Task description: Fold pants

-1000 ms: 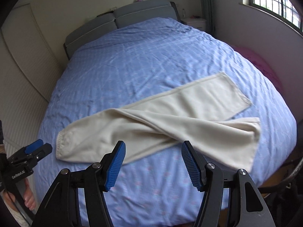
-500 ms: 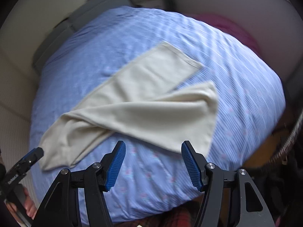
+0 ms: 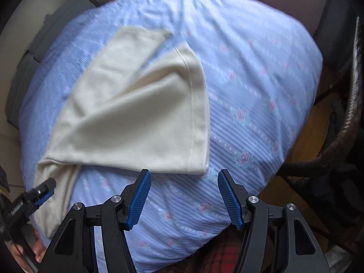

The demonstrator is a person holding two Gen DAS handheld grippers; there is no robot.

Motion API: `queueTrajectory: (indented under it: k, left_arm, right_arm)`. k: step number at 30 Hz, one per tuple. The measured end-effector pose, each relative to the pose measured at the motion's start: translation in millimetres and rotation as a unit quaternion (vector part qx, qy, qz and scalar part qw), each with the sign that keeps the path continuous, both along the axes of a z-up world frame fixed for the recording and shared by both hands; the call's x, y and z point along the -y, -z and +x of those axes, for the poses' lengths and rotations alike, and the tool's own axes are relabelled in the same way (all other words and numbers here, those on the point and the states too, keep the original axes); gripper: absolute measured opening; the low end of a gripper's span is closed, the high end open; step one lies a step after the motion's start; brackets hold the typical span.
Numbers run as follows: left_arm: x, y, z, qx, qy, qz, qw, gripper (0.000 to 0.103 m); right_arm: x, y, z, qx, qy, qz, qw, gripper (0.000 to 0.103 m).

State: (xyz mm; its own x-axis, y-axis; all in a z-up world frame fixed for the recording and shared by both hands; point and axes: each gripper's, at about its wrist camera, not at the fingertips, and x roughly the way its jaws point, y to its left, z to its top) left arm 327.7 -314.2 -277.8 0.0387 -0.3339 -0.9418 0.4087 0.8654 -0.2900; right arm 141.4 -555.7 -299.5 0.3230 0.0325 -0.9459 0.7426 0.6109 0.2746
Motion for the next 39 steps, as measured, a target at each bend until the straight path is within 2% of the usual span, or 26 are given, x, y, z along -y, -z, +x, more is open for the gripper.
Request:
queueTrajectory:
  k: [5, 9, 10, 11, 12, 13, 14, 16, 18, 22, 25, 27, 30, 32, 37, 39]
  left_arm:
    - [21.2, 46.8, 22.3, -0.052, -0.037, 0.004, 0.998, 0.078]
    - [32.6, 70.2, 36.0, -0.084, -0.064, 0.005, 0.9944, 0.075]
    - [36.1, 74.8, 38.3, -0.088, -0.067, 0.009, 0.9938, 0.074]
    - [39.4, 76.9, 41.8, -0.088, -0.069, 0.013, 0.9936, 0.069]
    - [41.7, 77.4, 42.5, -0.087, -0.068, 0.014, 0.9937, 0.064]
    - [44.0, 76.1, 42.8, -0.087, -0.067, 0.015, 0.9939, 0.052]
    - [45.7, 74.2, 44.1, -0.088, -0.064, 0.011, 0.9939, 0.032]
    - [48.3, 62.3, 43.0, -0.101, -0.056, -0.008, 0.9933, 0.019]
    - [48.9, 42.8, 42.4, -0.093, -0.052, -0.029, 0.9939, 0.016]
    - [51.5, -13.4, 53.4, -0.06, -0.054, -0.072, 0.9941, 0.015]
    - [59.1, -46.2, 80.3, -0.021, -0.059, -0.094, 0.9936, 0.015]
    - [66.9, -56.3, 106.3, -0.006, -0.064, -0.105, 0.9924, 0.015]
    - [83.9, -59.9, 150.9, 0.021, -0.072, -0.096, 0.9925, 0.015]
    - [89.4, -53.7, 181.3, 0.024, -0.091, -0.091, 0.9915, 0.015]
    - [95.8, -27.9, 242.8, 0.016, -0.118, -0.069, 0.9905, 0.016]
    - [98.3, -19.5, 257.9, 0.008, -0.124, -0.054, 0.9908, 0.02]
  right_arm:
    - [15.0, 37.1, 7.5, -0.003, 0.03, 0.043, 0.999, 0.062]
    - [28.8, 66.6, 17.2, -0.014, 0.046, 0.077, 0.996, 0.06]
    - [30.4, 72.3, 19.7, -0.021, 0.046, 0.086, 0.995, 0.054]
    - [30.9, 76.6, 22.1, -0.024, 0.043, 0.095, 0.994, 0.043]
    - [31.1, 77.2, 24.3, -0.023, 0.039, 0.101, 0.994, 0.041]
    - [31.0, 74.0, 26.5, -0.021, 0.031, 0.101, 0.994, 0.034]
    - [31.0, 69.1, 27.9, -0.012, 0.022, 0.105, 0.994, 0.02]
    - [33.6, 45.8, 30.3, 0.016, 0.01, 0.111, 0.994, 0.016]
    - [40.0, 13.7, 32.6, 0.061, 0.01, 0.115, 0.991, 0.016]
    - [61.9, -59.3, 55.4, 0.146, -0.001, 0.082, 0.986, 0.016]
    - [88.4, -106.6, 96.1, 0.197, -0.014, 0.036, 0.98, 0.016]
    - [107.3, -119.4, 128.5, 0.226, -0.022, 0.037, 0.973, 0.016]
    - [120.5, -125.2, 182.5, 0.238, -0.048, 0.018, 0.97, 0.015]
    - [126.3, -119.6, 215.9, 0.234, -0.064, 0.011, 0.97, 0.016]
    - [145.8, -83.6, 289.0, 0.209, -0.082, 0.028, 0.974, 0.015]
    - [148.9, -67.3, 318.4, 0.189, -0.092, 0.029, 0.977, 0.015]
